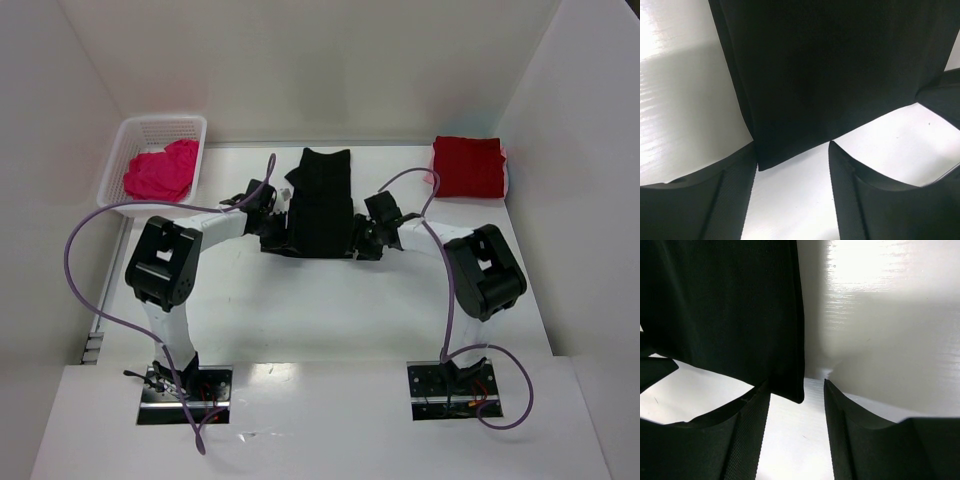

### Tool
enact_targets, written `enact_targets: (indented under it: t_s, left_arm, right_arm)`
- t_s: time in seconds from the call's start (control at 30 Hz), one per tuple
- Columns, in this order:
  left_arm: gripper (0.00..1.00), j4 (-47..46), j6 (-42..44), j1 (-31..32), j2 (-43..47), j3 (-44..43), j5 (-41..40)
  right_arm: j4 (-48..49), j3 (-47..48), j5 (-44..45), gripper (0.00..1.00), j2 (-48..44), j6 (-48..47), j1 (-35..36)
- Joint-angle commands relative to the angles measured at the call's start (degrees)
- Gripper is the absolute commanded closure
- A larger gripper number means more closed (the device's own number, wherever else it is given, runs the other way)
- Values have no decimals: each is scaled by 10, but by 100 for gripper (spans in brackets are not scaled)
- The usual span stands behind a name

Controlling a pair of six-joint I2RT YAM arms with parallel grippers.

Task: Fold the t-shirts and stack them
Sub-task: Grab one side of the 2/3 rectangular tshirt with both arms

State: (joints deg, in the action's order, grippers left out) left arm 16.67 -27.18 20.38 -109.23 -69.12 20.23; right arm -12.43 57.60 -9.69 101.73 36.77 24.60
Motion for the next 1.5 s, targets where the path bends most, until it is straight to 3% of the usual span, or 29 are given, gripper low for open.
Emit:
enact_targets:
  t_s: [0.0, 0.33, 0.53, 0.8, 1.17, 1.47]
  left_arm:
    - [35, -8, 2, -3, -18, -5, 1]
    - [60, -13, 2, -3, -18, -5, 6]
    - [86, -13, 7, -3, -18, -5, 6]
    - [100, 11, 2, 4, 36, 40, 6]
    - [100, 98, -15, 48, 150, 78, 17]
    - [100, 137, 4, 35, 162, -25, 0]
  right_arm:
    - [24, -12, -7, 48, 0, 10, 12]
    - [43, 4, -2, 78, 17, 21, 17]
    - [43, 9, -2, 98, 17, 32, 17]
    - [7, -30, 10, 100, -56, 32, 17]
    - [-52, -52, 3, 100, -189, 49, 40]
    - [-63, 5, 23, 100, -207, 56, 40]
